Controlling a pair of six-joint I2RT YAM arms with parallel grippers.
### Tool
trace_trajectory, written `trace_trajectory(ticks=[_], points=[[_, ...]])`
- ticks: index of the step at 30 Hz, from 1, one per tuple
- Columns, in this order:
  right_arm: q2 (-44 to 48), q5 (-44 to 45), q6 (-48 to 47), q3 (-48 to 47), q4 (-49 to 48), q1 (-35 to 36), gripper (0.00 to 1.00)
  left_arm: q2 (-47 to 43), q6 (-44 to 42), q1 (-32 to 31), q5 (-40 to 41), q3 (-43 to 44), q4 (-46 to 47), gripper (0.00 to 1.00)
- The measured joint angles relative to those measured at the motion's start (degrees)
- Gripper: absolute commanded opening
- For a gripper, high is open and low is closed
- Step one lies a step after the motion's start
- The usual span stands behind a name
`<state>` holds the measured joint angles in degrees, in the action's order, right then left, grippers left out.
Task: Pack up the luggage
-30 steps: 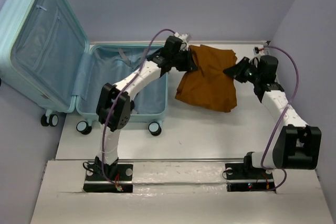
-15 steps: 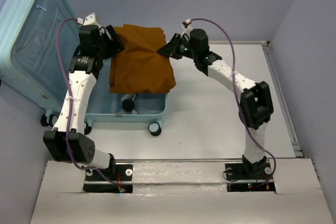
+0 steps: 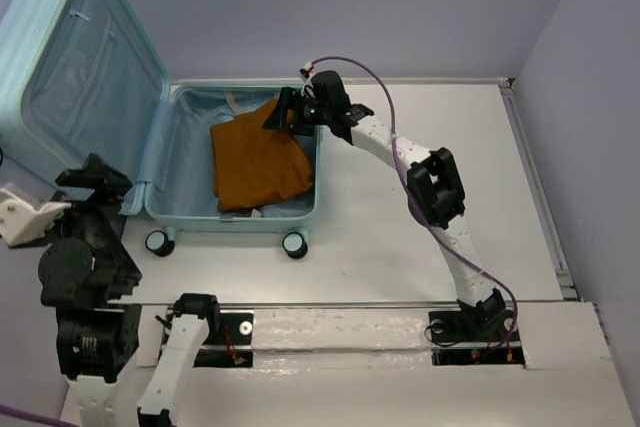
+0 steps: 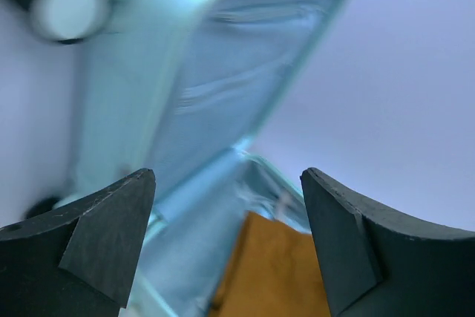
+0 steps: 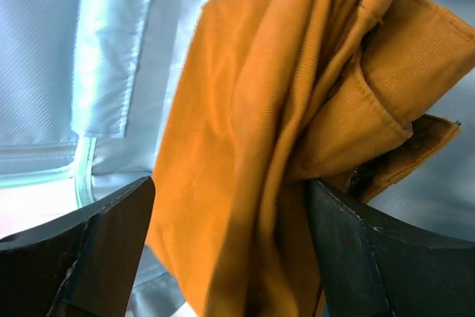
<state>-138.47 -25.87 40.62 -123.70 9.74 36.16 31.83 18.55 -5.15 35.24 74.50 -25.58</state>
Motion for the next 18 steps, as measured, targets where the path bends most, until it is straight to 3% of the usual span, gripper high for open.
trace_trajectory(ticks=[5, 11, 15, 16, 18], points=[[4.52, 0.81, -4.20, 0.13, 3.15, -0.07, 1.00, -8.87, -4.98, 0.02, 17.81, -12.33, 0.96, 0.98], [16.13, 3.87, -12.41, 2.25, 6.54, 0.15, 1.00, -2.78, -10.51, 0.02, 27.61, -24.09, 5.46, 0.99], [25.88, 5.53, -18.03, 8.41, 5.92, 0.13, 0.78, 7.58, -11.72, 4.70, 28.39, -23.26, 8.83, 0.99], [27.82, 5.95, -18.97, 10.56, 5.90, 0.13, 0.63, 10.27, -11.32, 7.21, 27.76, -22.38, 8.70, 0.99], [30.82, 6.91, -21.75, 15.74, 5.29, 0.13, 0.62, 14.03, -10.86, 10.84, 27.50, -20.74, 9.16, 0.98]])
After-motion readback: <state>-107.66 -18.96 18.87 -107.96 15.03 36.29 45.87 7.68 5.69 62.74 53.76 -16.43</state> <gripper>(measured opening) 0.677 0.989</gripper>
